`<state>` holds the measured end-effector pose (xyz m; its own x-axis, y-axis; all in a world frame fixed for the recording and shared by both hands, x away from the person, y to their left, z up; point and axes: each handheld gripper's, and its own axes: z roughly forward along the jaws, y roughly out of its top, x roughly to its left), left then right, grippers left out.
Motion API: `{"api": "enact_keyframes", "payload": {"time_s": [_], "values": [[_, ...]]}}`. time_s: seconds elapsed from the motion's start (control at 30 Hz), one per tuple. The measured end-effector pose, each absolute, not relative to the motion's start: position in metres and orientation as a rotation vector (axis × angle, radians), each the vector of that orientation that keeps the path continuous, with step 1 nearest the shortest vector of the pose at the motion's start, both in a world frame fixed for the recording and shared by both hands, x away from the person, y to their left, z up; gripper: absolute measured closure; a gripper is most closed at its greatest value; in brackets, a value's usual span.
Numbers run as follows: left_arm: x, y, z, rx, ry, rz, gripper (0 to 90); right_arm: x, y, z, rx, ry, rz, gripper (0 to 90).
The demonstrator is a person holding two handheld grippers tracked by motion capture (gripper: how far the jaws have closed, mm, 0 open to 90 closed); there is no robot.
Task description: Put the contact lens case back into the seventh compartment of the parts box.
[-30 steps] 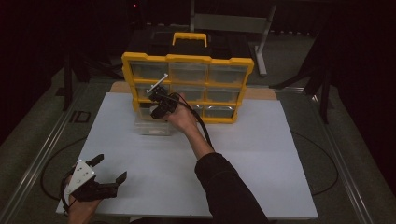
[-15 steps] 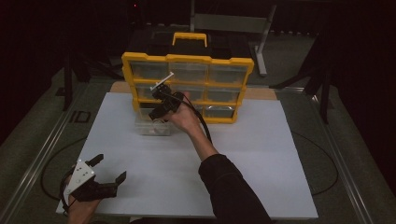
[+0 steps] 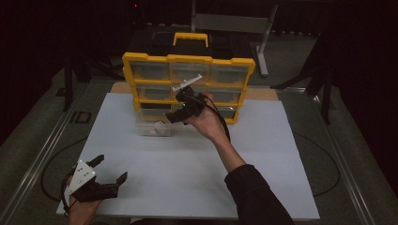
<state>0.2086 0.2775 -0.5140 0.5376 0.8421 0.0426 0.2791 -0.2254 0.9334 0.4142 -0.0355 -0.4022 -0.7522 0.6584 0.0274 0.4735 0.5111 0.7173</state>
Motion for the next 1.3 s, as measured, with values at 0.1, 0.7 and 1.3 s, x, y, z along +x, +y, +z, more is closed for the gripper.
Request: {"api": "enact_keyframes", "payload": {"time_s": [0.1,0.7,1.3], "values": [[0.209,0.277,-0.514,1.764,0.938,0.705,0.4,0.402,-0.054,-0.405,0.972,2.466,1.115,9.7],[0.208,0.280,-0.513,1.752,0.959,0.702,0.4,0.298,-0.169,-0.441,1.018,2.263,1.236,10.0],[0.209,0.284,-0.513,1.731,0.975,0.698,0.4,0.220,-0.231,-0.488,0.995,1.999,1.372,10.0]]}}
